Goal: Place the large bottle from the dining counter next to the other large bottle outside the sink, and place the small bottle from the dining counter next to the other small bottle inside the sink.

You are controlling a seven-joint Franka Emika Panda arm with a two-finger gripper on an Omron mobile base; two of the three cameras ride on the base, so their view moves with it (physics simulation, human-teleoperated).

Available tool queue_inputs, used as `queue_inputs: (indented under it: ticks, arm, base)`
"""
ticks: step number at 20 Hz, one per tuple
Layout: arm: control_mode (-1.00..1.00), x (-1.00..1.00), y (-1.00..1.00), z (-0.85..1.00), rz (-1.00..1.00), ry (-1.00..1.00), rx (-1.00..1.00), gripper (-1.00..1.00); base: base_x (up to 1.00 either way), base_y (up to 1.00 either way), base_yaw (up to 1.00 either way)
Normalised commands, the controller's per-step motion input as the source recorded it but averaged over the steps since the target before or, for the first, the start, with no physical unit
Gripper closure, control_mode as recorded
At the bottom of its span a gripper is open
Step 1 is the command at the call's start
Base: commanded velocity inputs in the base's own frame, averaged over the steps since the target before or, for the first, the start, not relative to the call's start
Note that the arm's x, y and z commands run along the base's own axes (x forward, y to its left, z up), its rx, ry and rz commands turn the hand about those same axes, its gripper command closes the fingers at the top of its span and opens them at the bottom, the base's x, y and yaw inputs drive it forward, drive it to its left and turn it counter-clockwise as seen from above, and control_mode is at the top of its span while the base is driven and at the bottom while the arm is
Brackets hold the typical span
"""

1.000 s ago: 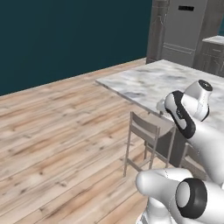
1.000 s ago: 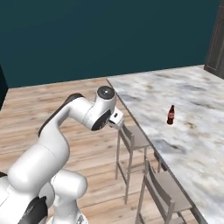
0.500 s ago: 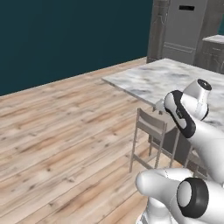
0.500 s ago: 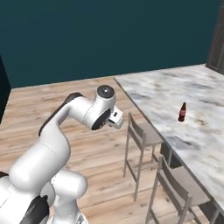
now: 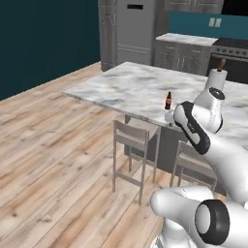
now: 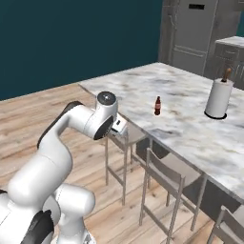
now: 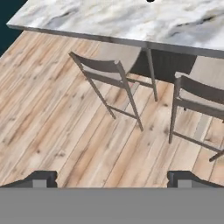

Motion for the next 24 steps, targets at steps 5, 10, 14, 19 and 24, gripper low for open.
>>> queue_inputs:
  ticks: [5,10,14,19,24]
  arm:
    - [1.0,0.0,0.0,0.0,0.0,0.0,0.0,-1.0]
    - [1.0,0.0,0.0,0.0,0.0,0.0,0.0,-1.0]
    - [1.0,0.0,0.0,0.0,0.0,0.0,0.0,-1.0]
    - [1.0,0.0,0.0,0.0,0.0,0.0,0.0,-1.0]
    - [1.0,0.0,0.0,0.0,0.0,0.0,0.0,-1.0]
  base:
    - [0.09,0.37,-0.6]
    - [0.49,0.46,-0.31]
    - [0.69,0.67,-0.14]
    - [0.59,0.81,-0.08]
    - [0.46,0.53,-0.09]
